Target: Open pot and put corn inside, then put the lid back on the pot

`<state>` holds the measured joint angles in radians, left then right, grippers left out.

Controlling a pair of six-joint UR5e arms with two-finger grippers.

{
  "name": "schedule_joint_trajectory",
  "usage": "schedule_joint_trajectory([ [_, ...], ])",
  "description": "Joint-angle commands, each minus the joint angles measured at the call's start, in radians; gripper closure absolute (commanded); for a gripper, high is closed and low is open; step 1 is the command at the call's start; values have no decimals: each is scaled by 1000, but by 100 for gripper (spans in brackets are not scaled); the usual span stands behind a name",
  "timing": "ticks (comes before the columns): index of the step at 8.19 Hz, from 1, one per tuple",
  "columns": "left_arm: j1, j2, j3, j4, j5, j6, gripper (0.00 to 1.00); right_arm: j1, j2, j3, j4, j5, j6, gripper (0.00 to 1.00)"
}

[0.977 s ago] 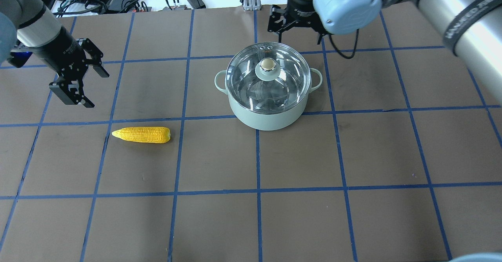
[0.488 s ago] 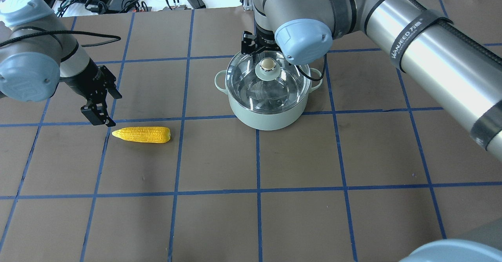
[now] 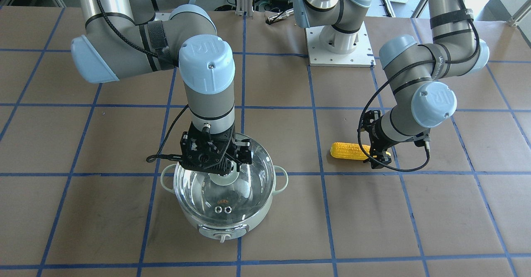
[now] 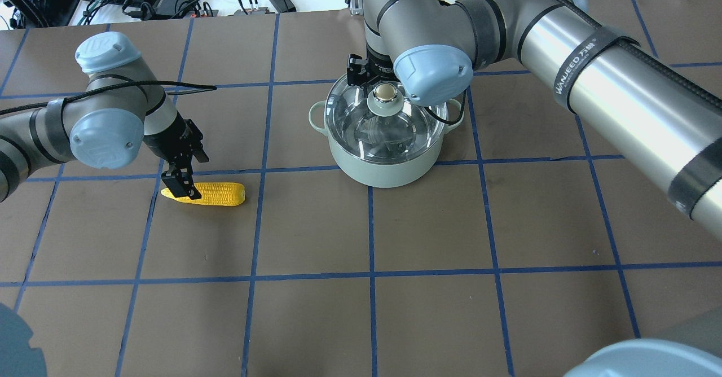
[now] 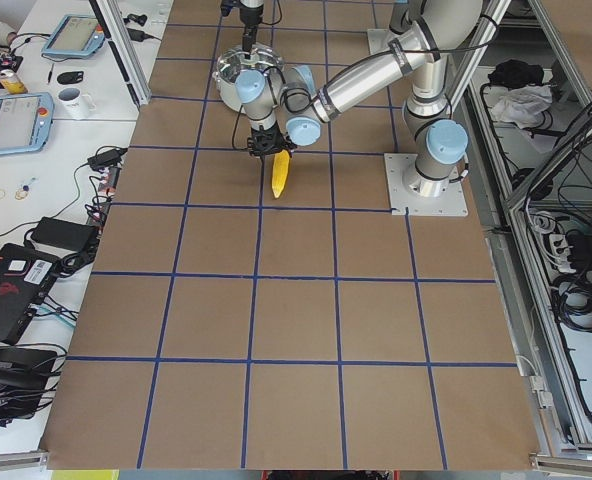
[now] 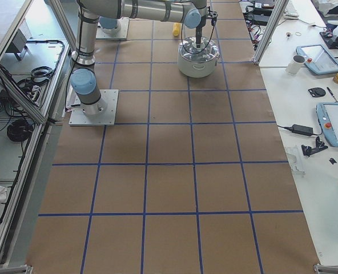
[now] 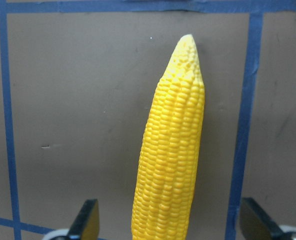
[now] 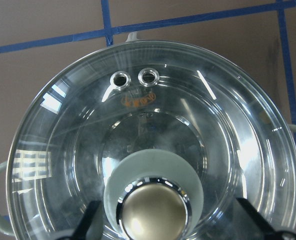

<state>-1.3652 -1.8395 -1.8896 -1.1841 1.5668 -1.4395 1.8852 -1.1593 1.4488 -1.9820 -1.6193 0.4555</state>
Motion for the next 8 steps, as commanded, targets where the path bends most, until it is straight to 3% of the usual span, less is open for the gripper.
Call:
schedule_joint_trajectory([
  [1, -32, -18, -6, 6, 1, 143, 0, 0, 16, 2, -66, 1, 5, 20],
  [4, -32, -18, -9, 6, 3, 270, 0, 0, 16, 2, -64, 1, -3, 35],
  [8, -32, -59, -10, 41, 3, 284, 0, 0, 21, 1, -63, 1, -8, 63],
])
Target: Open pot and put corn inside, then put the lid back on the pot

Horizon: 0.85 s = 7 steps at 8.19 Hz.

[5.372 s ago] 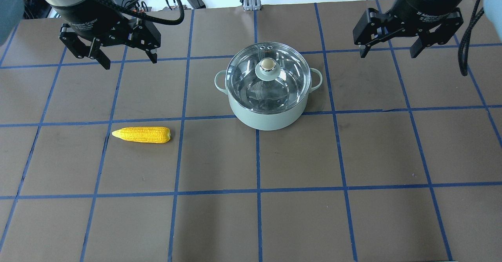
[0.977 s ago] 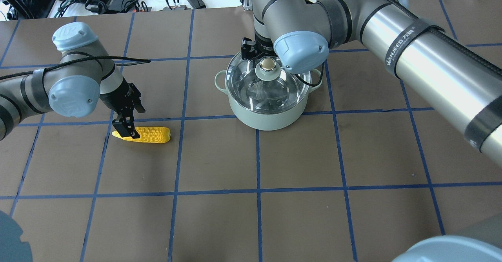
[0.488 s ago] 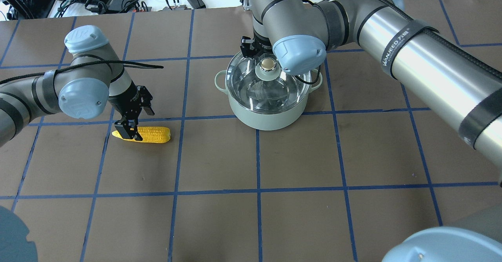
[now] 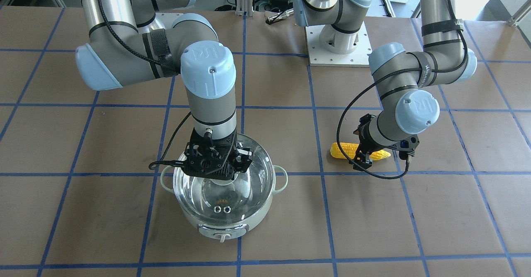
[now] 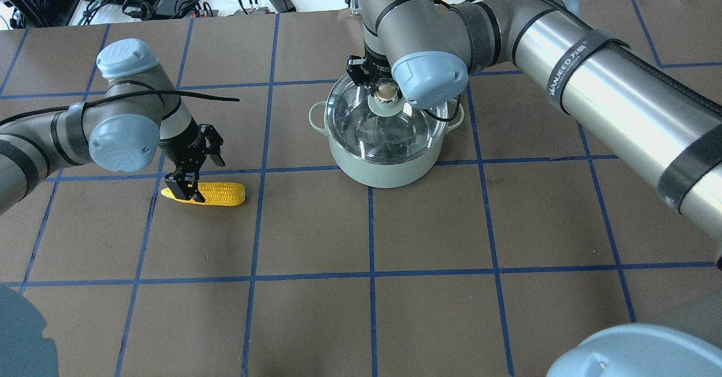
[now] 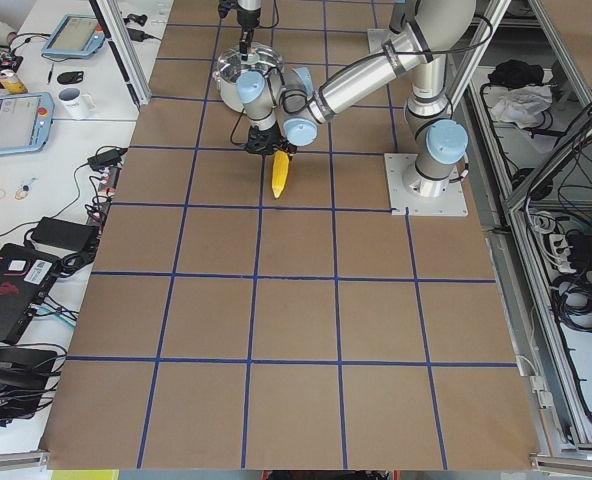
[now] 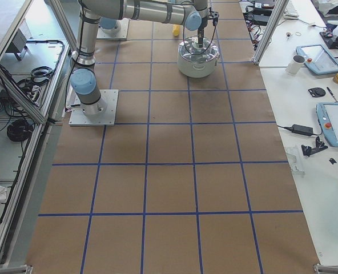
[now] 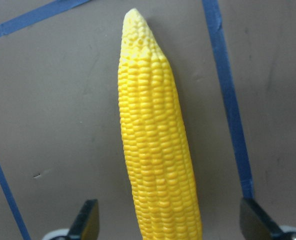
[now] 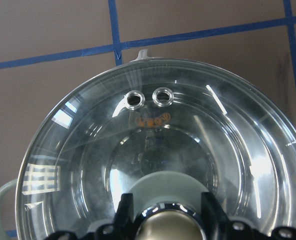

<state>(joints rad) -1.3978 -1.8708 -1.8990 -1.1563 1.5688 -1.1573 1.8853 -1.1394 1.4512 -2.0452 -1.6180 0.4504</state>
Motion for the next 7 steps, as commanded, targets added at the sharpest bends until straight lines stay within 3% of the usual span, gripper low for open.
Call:
schedule_joint_trajectory([
  [1, 0, -40, 0, 13, 0, 2, 0, 0, 1, -8, 0, 0, -5, 68],
  [5, 0, -60, -5, 55, -6, -42, 0, -8, -57, -34, 26, -8, -74, 69],
  [6, 0, -65, -5, 53, -6, -59, 7, -14, -89, -34, 58, -9, -111, 69],
  [7, 0, -67, -5, 37, -6, -61, 37, -23, -129, -23, 71, -11, -130, 69],
])
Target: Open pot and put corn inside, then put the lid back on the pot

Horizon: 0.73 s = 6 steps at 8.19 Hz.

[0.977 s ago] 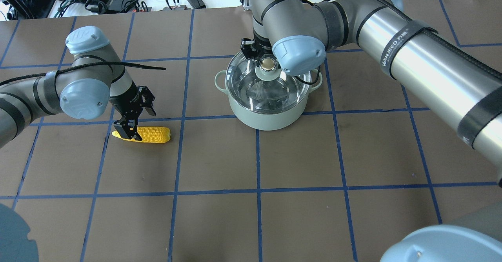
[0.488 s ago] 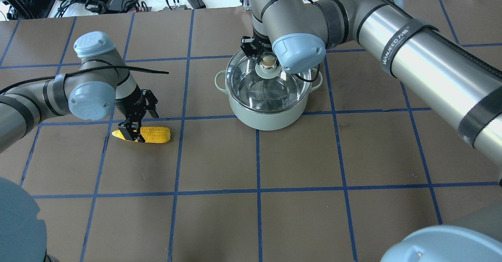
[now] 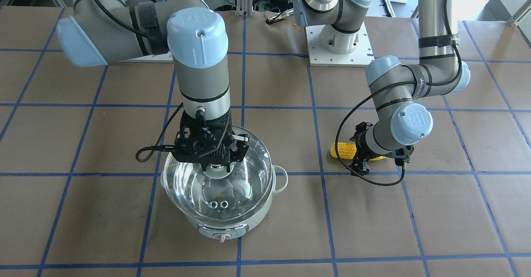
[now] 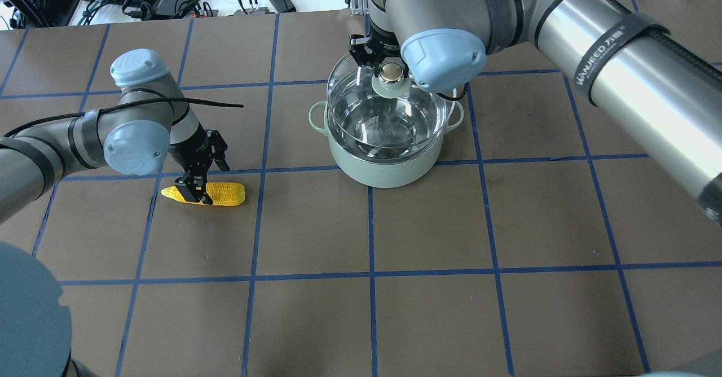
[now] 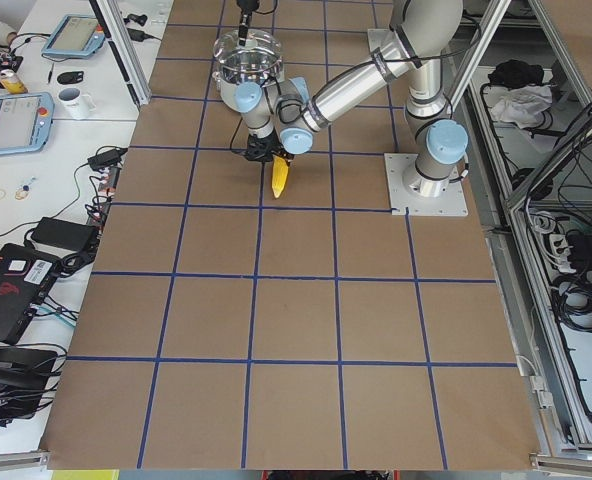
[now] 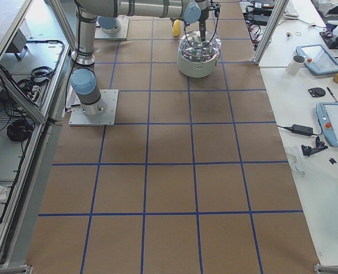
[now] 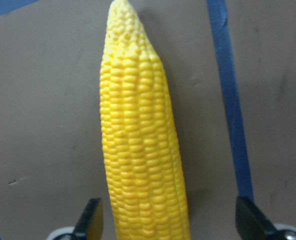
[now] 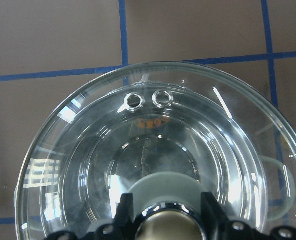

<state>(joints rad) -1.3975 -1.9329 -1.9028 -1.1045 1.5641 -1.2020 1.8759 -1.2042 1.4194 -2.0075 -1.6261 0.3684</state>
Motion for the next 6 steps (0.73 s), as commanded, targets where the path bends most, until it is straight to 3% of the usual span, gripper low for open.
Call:
schedule_joint_trajectory([
  [1, 0, -6, -1, -35, -12, -16, 50, -49, -101, 10, 94, 8, -66, 69],
  [2, 2, -6, -1, -47, -7, -17, 65, -99, -150, 12, 166, 12, -92, 69],
  [3, 2, -8, 2, -117, -7, -19, 100, -142, -200, 12, 235, 28, -155, 69],
  [6, -9, 46, 19, -143, 0, -34, 100, -266, -297, 13, 387, 28, -365, 69],
])
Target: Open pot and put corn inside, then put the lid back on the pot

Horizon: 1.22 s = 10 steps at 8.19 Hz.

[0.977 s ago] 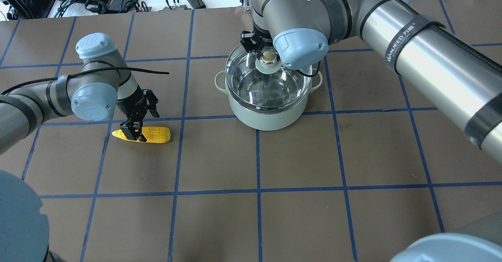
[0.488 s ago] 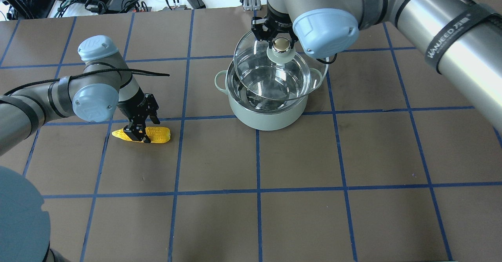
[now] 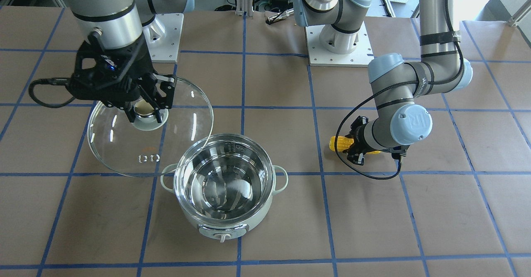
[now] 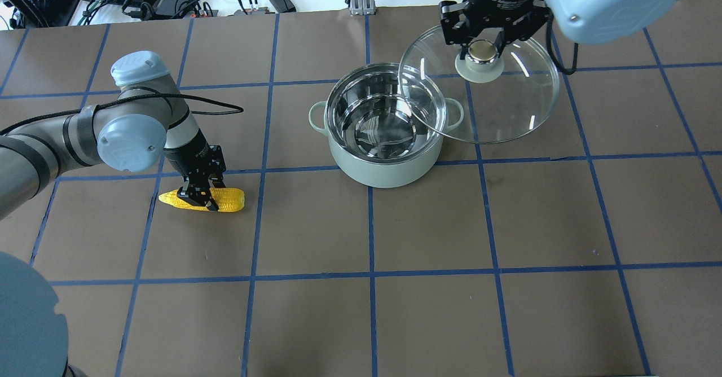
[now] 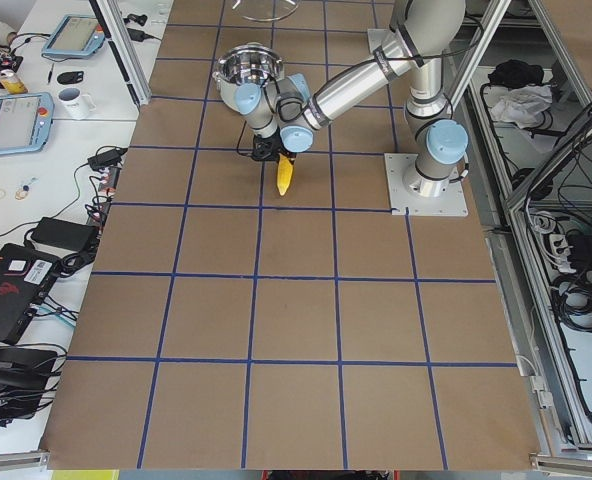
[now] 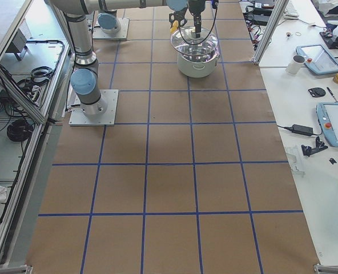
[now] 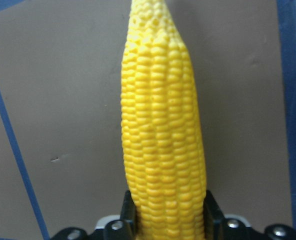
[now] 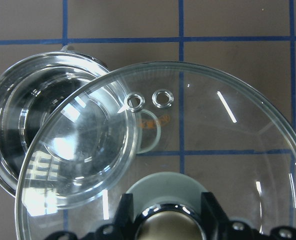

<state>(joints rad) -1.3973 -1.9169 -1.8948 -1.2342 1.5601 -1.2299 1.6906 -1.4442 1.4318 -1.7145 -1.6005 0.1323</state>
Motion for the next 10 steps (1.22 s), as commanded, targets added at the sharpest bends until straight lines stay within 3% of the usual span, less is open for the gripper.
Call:
schedule_joint_trajectory([
  [1, -22, 71, 46, -36, 1, -7, 100, -118, -82, 10, 119, 5, -164, 69],
  [3, -48, 130, 191, -210, -3, -8, 100, -124, -132, 79, 124, 39, -166, 69],
  [5, -130, 113, 343, -319, -9, -87, 100, -129, -160, 111, 127, 34, -188, 69],
  [7, -196, 92, 442, -327, -98, -219, 100, -129, -162, 113, 127, 34, -188, 69],
  [10, -314, 12, 563, -306, -109, -360, 100, -131, -162, 113, 122, 31, -195, 69],
])
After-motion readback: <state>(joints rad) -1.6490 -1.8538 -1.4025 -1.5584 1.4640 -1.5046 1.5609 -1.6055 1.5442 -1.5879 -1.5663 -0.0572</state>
